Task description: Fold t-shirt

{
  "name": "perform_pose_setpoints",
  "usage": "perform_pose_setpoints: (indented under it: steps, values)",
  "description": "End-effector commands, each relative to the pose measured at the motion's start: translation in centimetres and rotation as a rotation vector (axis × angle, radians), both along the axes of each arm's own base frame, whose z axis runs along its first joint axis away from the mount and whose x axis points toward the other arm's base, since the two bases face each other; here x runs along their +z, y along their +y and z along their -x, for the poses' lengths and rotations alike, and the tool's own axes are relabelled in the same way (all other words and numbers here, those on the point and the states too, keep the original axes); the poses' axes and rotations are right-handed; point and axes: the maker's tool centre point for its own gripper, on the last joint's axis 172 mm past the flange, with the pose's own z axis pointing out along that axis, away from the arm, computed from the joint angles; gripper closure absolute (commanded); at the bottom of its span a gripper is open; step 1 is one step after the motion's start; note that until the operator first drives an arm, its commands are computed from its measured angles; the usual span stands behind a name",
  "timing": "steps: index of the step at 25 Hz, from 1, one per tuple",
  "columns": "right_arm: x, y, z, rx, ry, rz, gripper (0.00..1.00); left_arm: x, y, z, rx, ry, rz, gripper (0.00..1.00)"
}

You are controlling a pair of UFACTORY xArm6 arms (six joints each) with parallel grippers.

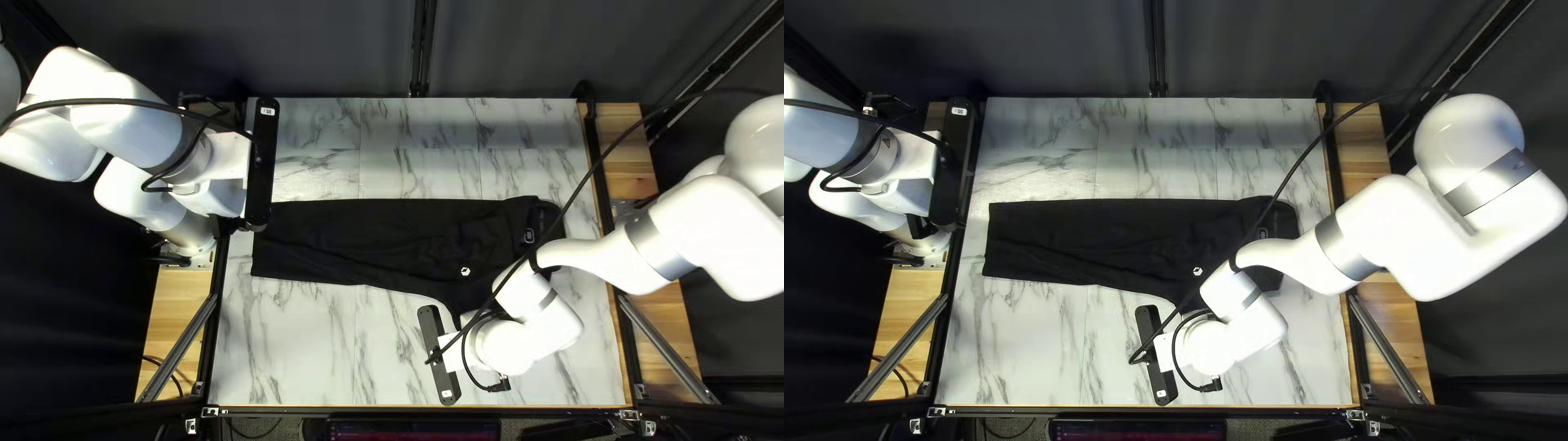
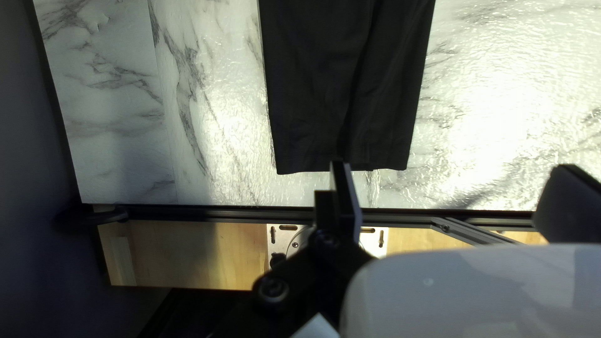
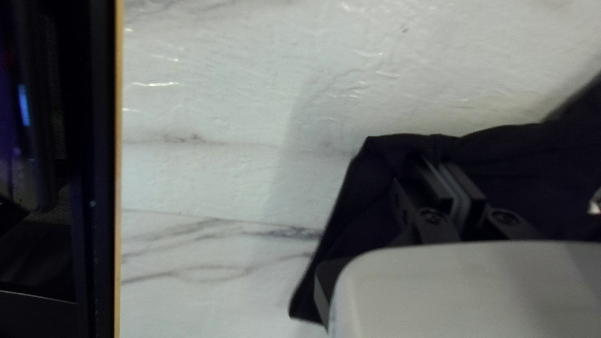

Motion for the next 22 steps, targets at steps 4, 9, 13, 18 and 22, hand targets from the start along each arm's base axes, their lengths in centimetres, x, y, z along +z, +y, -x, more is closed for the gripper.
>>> perform_pose_setpoints:
  steps: [4, 9, 13, 18, 22]
  values:
    - [4.2, -3.7, 1.5, -0.020, 0.011, 0.037, 1.00, 0.0, 0.0, 0.0, 0.000, 0.000, 0.000, 0.00]
    - [6.8, -7.9, 2.6, -0.013, 0.029, 0.044, 1.00, 0.0, 0.0, 0.0, 0.000, 0.000, 0.000, 0.00]
    - [8.2, -11.3, 2.2, 0.014, 0.055, 0.050, 1.00, 0.0, 0.0, 0.0, 0.000, 0.000, 0.000, 0.00]
    - [7.7, -15.4, 0.9, 0.059, 0.088, 0.033, 1.00, 0.0, 0.0, 0.0, 0.000, 0.000, 0.000, 0.00]
    - [7.1, -18.8, 0.7, 0.074, 0.105, 0.016, 1.00, 0.0, 0.0, 0.0, 0.000, 0.000, 0.000, 0.00]
